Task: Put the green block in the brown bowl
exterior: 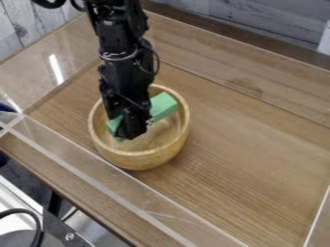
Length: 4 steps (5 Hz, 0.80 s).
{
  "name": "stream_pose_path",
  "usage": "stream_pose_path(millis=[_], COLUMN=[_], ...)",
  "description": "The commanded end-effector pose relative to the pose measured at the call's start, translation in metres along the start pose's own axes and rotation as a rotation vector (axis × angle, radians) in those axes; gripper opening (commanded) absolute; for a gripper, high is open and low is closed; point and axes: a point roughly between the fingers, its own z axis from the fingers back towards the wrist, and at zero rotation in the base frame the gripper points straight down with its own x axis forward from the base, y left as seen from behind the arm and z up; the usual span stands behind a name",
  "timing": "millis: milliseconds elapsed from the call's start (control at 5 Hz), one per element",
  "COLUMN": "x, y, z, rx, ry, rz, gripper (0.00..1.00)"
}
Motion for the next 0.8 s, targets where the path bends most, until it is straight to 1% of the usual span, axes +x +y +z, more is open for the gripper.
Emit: stream_pose_path(millis=[0,600], x=[0.0122,0.0123], y=[0.0058,0.0065], z=[0.0111,0.0126], rx=[0.029,0.019], ry=[-0.041,-0.034], rz=[-0.009,0.003], gripper=[0.0,0.0])
